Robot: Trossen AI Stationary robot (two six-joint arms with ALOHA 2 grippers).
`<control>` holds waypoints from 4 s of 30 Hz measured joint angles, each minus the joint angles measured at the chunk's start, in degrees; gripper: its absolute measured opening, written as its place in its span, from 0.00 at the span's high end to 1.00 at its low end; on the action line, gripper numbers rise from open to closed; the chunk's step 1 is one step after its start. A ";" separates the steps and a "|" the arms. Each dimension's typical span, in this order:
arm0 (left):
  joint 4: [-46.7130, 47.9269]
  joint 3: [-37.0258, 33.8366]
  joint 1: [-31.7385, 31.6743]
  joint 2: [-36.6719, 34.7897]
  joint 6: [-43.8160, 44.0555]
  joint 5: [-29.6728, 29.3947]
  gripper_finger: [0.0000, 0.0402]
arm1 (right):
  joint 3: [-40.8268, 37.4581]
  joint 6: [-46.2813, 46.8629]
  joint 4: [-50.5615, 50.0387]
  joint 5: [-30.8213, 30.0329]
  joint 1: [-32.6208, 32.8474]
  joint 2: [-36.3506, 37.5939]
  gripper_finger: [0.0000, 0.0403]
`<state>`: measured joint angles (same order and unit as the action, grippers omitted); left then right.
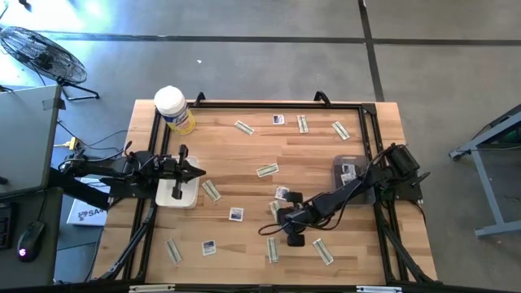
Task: Pick & Place First Aid Supplies
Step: Put the green bandage into the white bin
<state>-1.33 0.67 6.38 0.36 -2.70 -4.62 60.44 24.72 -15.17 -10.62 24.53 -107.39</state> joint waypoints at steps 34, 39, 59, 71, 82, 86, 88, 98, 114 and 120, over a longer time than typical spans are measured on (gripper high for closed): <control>-0.01 0.00 0.01 0.01 0.01 0.04 1.00 | -0.13 -10.52 9.08 -0.36 -7.10 -0.24 0.64; -0.21 0.00 -0.01 0.00 0.15 0.07 1.00 | -0.13 -15.22 9.22 1.54 -9.49 -0.24 0.64; -0.21 0.00 0.00 0.00 1.73 0.00 1.00 | 0.05 -22.31 10.36 9.43 -15.46 -4.52 0.74; -1.49 1.20 0.01 0.02 4.98 0.02 1.00 | -0.02 -20.65 11.59 8.97 -15.58 -4.64 0.89; -0.18 1.68 0.01 0.02 4.45 -2.93 1.00 | -0.19 -20.01 15.49 7.42 -15.53 -4.72 0.99; -0.19 1.70 0.01 0.02 4.46 -3.76 1.00 | -0.28 -18.68 17.69 5.43 -15.49 -3.56 0.99; -0.17 1.72 0.01 0.02 4.46 -3.72 1.00 | -0.28 -18.69 19.17 4.05 -15.49 -1.71 1.00; -7.93 0.29 0.01 0.85 5.98 1.96 1.00 | -0.15 -33.52 30.87 -5.99 -13.24 3.78 1.00; -22.90 1.13 0.01 20.08 18.11 -1.31 0.65 | 3.68 -53.00 44.94 -9.25 -12.62 3.58 1.00; -28.87 5.67 0.01 32.77 26.57 -0.07 0.54 | 6.14 -58.89 42.12 -13.36 -12.63 3.58 1.00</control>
<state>-30.20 6.34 6.39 33.13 23.87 -4.69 66.58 -34.16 26.95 -23.99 11.90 -103.81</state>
